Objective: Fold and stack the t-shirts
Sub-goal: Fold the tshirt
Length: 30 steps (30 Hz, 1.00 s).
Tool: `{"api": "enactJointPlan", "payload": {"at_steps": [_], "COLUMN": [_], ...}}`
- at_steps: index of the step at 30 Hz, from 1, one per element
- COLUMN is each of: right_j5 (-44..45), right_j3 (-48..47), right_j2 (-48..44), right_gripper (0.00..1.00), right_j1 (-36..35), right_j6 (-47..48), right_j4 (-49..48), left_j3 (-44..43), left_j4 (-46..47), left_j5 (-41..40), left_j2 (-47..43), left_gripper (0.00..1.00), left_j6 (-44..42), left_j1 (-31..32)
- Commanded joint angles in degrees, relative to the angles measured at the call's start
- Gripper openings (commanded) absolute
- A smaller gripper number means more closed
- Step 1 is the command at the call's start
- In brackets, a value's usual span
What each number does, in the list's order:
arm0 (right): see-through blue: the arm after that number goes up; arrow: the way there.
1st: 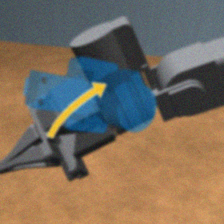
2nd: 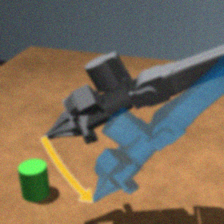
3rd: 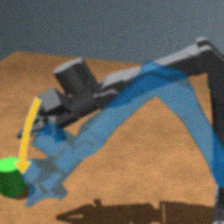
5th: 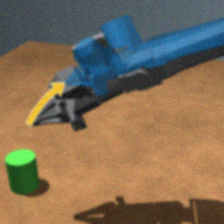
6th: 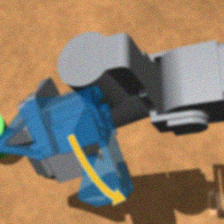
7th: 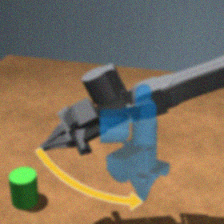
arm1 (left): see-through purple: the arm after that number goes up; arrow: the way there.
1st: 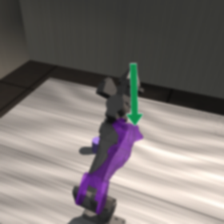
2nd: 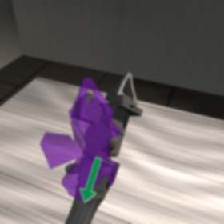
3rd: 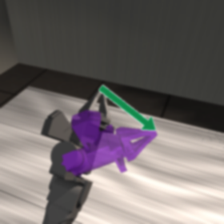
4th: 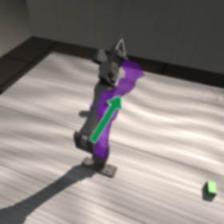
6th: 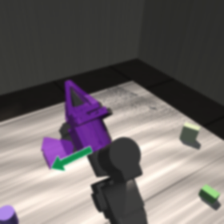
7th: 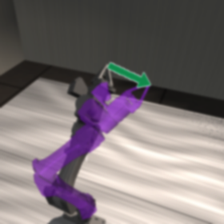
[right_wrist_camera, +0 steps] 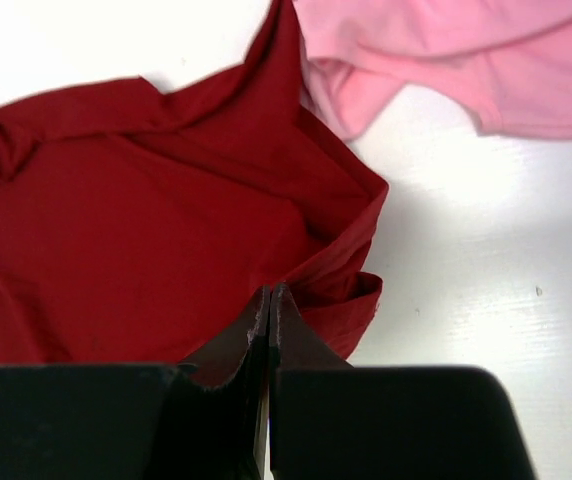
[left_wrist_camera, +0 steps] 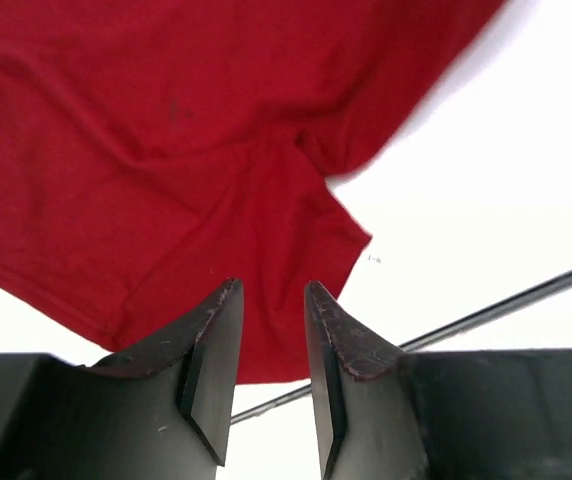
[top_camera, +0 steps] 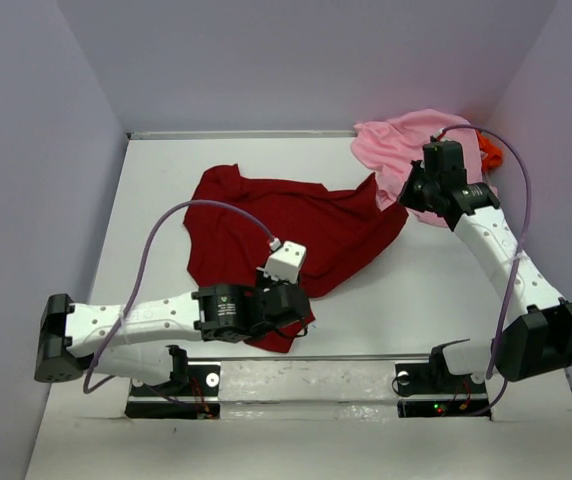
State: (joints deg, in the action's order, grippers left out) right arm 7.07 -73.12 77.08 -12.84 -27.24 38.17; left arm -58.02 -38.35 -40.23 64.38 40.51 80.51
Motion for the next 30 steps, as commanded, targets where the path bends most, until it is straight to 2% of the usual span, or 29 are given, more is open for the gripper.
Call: {"api": "enactJointPlan", "payload": {"at_steps": [1,3,9,21,30], "right_j5": [-0.04,-0.39,-0.30,-1.53,-2.67], "right_j3": [-2.64,-2.20,-0.97,-0.27,1.14], "right_j2": [-0.79,-0.70,-1.40,-0.70,-1.58], "right_gripper": [0.00,0.00,0.00,0.00,0.00], "right_j1": [-0.52,-0.52,-0.52,-0.52,-0.52], "right_j6": [1.49,1.32,1.75,1.14,0.97], "right_j4": [-2.49,-2.66,-3.54,-4.60,-5.39], "left_j3": [3.08,3.96,8.00,6.16,6.96], "left_j4": [3.28,3.54,5.21,0.29,-0.93], "left_j5": [7.51,12.07,16.58,16.14,13.17], "left_j2": [4.87,8.03,9.97,15.86,22.80], "left_gripper": [0.43,0.43,0.44,0.44,0.44], "left_j6": [-1.05,-0.79,3.16,11.34,15.56], "left_j1": [-0.27,-0.18,2.19,11.15,13.01]}}
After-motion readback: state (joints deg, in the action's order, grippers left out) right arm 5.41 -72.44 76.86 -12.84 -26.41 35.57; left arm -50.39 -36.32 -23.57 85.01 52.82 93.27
